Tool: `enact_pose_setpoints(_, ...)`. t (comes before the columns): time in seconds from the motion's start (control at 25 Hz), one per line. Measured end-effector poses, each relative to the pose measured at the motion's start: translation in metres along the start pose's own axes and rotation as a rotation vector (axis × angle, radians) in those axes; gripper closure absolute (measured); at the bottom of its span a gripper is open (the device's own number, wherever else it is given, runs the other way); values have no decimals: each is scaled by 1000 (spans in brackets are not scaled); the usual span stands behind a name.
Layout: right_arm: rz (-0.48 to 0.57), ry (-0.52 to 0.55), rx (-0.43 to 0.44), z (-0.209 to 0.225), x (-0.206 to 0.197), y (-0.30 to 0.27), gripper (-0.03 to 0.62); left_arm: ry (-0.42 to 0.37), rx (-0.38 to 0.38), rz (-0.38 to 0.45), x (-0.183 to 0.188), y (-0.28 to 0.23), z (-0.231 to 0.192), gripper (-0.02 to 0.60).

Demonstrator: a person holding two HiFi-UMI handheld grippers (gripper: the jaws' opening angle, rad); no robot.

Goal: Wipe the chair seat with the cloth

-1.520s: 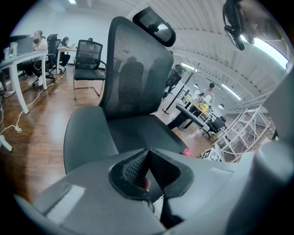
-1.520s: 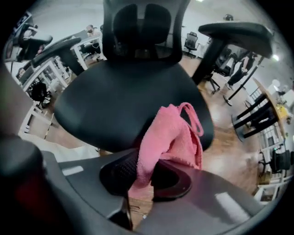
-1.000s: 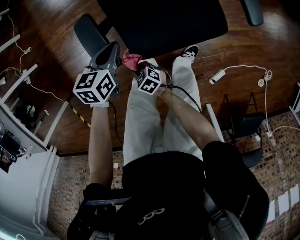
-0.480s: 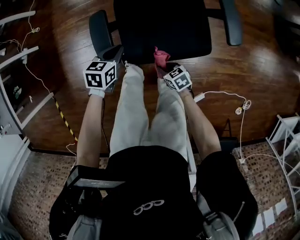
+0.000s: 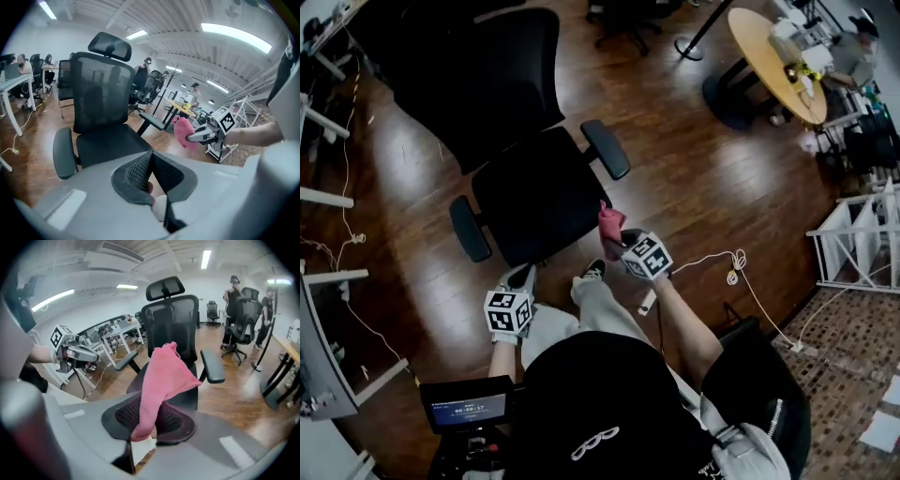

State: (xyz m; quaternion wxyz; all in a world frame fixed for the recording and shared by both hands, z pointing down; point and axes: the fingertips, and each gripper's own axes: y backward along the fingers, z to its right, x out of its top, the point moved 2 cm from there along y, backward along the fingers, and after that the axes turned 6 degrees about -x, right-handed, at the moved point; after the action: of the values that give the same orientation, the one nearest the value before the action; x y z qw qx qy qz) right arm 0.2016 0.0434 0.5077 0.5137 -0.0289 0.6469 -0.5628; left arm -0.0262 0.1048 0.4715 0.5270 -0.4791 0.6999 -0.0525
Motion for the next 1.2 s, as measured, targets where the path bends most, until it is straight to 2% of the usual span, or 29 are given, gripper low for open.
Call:
enact_pose_setpoints(0.16,98,-25,-53,-48,16,60,530,-28,-42,-5,-5,39,35,588)
enact_pose_setpoints(0.28,171,-109,-87,-89,14,76,530,-69,-50,-21,-13,73,46,588)
enact_pose_setpoints(0.44,246,-248,-63,-148,4,91,530,-47,-33,-22,-39,113,51,588)
enact_pose_setpoints(0.6,253,-220,-5,-187,4,102,530,-19,-10,18,-50,132,57,588)
enact_pose_setpoints(0.92,270,-150,0,-189,23,110,530,34,-12,89,-42,126,74,588)
enact_pose_setpoints(1.2,332,-165,-29,-148,34,134,530,-38,-36,65,-13,92,101,588)
